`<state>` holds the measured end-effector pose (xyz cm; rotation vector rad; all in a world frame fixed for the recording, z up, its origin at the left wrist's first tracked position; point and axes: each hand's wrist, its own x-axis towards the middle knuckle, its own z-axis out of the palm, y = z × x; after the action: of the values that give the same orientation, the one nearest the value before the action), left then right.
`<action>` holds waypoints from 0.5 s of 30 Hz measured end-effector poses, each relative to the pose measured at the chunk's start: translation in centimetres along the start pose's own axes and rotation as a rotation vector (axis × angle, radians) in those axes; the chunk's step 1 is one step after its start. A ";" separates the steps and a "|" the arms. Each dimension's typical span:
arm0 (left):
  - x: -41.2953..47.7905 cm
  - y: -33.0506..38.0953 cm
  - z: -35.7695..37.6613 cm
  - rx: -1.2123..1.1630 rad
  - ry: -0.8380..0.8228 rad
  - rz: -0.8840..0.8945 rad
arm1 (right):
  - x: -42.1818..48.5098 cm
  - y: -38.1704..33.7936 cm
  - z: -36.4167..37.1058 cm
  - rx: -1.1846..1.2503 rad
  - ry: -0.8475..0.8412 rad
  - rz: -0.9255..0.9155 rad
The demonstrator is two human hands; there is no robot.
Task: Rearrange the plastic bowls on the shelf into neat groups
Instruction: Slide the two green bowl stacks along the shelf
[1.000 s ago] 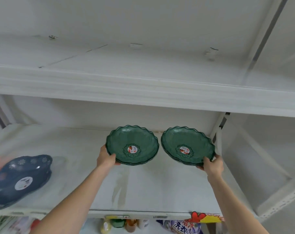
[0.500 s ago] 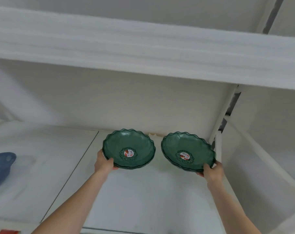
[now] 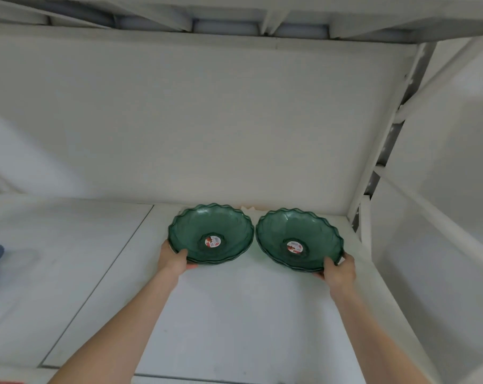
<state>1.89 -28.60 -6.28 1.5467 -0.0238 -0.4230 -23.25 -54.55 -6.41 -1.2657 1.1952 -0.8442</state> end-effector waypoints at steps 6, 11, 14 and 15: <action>-0.1 0.4 0.0 0.005 -0.041 -0.023 | 0.3 -0.1 0.5 -0.023 0.019 -0.007; -0.7 1.0 -0.4 0.133 -0.093 -0.109 | 0.4 -0.2 0.7 -0.120 0.044 -0.031; -0.8 1.3 -0.7 0.231 -0.117 -0.104 | 0.1 -0.6 0.7 -0.215 0.027 -0.032; -0.8 1.4 -0.7 0.279 -0.120 -0.092 | 0.0 -0.8 0.7 -0.255 0.016 -0.025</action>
<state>1.70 -27.72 -4.74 1.7994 -0.1090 -0.6054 -22.50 -54.52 -5.70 -1.4840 1.3339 -0.7373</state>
